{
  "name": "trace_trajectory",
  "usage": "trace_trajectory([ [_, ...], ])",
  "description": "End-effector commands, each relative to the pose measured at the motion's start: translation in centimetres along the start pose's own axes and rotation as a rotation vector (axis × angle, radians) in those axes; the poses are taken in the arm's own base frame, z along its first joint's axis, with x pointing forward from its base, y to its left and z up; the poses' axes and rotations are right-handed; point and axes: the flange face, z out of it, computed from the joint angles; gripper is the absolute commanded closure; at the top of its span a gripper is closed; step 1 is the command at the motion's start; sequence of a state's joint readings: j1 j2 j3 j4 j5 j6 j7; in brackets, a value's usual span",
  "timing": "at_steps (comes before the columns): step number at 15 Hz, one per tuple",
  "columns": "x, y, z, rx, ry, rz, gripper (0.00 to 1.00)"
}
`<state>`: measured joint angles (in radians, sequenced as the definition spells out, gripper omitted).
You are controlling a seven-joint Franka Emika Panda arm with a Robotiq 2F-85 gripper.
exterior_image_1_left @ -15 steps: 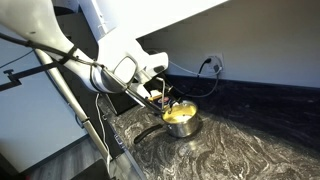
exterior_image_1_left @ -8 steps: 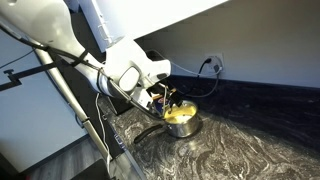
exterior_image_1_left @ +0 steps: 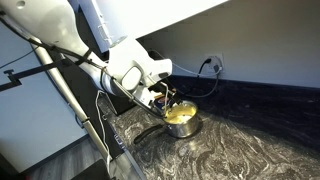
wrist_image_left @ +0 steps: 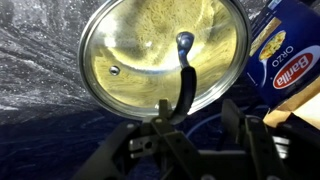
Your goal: Remove the glass lid from the pot.
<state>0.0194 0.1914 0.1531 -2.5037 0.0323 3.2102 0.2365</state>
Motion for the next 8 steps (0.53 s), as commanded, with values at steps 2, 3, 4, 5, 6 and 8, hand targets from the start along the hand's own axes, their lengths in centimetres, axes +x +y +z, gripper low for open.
trace_trajectory([
  [2,0.74,-0.01,0.39,0.002,0.012,0.001,0.80],
  [3,0.81,0.06,0.36,0.001,0.010,0.003,0.86],
  [4,0.84,0.13,0.39,0.000,0.009,0.005,0.95],
  [5,0.85,0.15,0.40,-0.001,0.006,0.007,0.99],
  [6,0.85,0.09,0.34,-0.002,0.002,0.005,1.00],
  [8,0.80,-0.02,-0.29,-0.005,-0.006,0.002,0.96],
])
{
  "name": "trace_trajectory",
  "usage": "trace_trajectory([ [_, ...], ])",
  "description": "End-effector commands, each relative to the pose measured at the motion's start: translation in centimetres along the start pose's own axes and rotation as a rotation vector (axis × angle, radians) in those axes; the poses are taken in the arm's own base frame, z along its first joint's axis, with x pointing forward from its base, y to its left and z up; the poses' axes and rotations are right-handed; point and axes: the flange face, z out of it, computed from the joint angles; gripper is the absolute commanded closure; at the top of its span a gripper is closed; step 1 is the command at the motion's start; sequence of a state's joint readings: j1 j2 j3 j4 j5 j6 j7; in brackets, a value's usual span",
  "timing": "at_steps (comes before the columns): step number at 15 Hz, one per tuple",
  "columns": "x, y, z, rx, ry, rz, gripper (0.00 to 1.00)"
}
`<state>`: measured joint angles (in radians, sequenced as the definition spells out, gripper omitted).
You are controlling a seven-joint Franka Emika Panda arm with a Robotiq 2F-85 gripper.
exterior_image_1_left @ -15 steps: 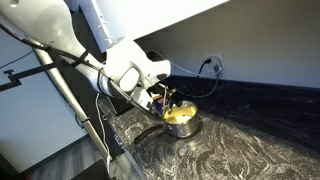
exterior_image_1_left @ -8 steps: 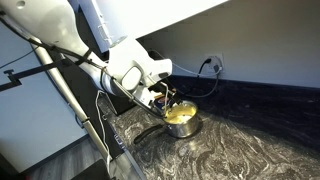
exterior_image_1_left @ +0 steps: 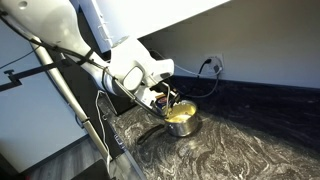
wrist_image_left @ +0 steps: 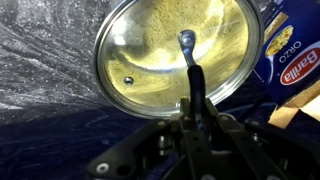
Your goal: Remove the glass lid from the pot.
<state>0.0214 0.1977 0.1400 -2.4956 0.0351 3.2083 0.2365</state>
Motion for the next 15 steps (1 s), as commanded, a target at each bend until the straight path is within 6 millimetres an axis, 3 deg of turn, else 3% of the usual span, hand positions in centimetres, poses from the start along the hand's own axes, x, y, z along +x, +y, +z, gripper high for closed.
trace_trajectory([
  [1,0.5,-0.7,-0.8,0.002,-0.010,-0.011,0.96],
  [15,2.0,0.8,-8.3,-0.120,0.026,-0.040,0.96],
])
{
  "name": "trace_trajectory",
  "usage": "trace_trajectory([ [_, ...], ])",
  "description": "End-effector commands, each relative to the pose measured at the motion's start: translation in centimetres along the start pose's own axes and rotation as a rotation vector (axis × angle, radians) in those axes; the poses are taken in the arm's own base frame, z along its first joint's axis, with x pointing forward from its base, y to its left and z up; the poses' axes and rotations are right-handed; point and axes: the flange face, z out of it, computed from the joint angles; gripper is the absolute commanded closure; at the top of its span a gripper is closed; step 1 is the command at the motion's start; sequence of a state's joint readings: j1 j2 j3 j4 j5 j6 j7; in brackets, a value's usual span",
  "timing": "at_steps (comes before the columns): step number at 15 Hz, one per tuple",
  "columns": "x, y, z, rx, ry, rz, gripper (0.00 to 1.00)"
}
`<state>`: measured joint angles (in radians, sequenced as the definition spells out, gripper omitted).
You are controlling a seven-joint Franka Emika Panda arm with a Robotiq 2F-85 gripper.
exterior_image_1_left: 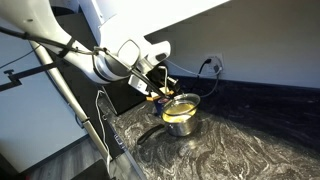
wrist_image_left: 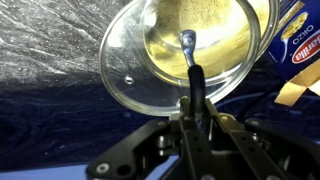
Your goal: Remove the glass lid from the pot.
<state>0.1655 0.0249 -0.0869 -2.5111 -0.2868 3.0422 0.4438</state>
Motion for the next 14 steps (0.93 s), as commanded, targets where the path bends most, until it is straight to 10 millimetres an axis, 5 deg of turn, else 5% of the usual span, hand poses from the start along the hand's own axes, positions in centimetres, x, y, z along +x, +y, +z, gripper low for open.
trace_trajectory([
  [1,-0.5,0.0,-3.3,-0.045,0.013,0.027,0.96],
  [7,-1.8,1.5,-5.4,-0.122,0.021,0.131,0.96],
  [14,-2.5,9.3,-5.1,-0.171,0.065,0.351,0.96],
])
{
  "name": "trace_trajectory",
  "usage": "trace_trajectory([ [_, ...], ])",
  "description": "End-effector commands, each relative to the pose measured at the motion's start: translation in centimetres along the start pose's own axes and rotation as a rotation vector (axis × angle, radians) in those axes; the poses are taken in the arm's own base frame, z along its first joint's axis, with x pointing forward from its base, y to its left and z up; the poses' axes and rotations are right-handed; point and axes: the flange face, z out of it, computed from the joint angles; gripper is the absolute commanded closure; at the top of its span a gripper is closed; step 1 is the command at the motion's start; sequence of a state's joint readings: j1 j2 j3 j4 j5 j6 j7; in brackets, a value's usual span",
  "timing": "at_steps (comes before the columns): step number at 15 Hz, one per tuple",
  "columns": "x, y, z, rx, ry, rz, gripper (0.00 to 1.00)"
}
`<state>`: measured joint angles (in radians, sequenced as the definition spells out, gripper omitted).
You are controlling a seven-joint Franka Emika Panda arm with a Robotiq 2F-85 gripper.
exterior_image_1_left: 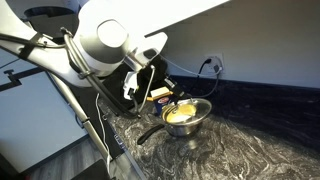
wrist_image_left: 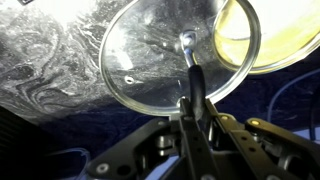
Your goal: Remove the glass lid from the pot.
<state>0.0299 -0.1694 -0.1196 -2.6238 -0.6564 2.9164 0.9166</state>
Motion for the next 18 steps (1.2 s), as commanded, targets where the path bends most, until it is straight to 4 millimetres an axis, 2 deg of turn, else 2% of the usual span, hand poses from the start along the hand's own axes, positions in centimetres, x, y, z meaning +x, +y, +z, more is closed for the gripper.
trace_trajectory([
  [1,0.8,3.9,0.2,0.003,0.041,0.114,0.96],
  [5,2.2,8.3,2.5,-0.001,0.068,0.208,0.96],
  [10,2.7,11.7,6.5,-0.023,0.048,0.288,0.96],
  [13,3.1,12.7,9.0,-0.028,0.037,0.329,0.96],
  [18,3.3,13.0,13.8,-0.026,0.021,0.366,0.96],
])
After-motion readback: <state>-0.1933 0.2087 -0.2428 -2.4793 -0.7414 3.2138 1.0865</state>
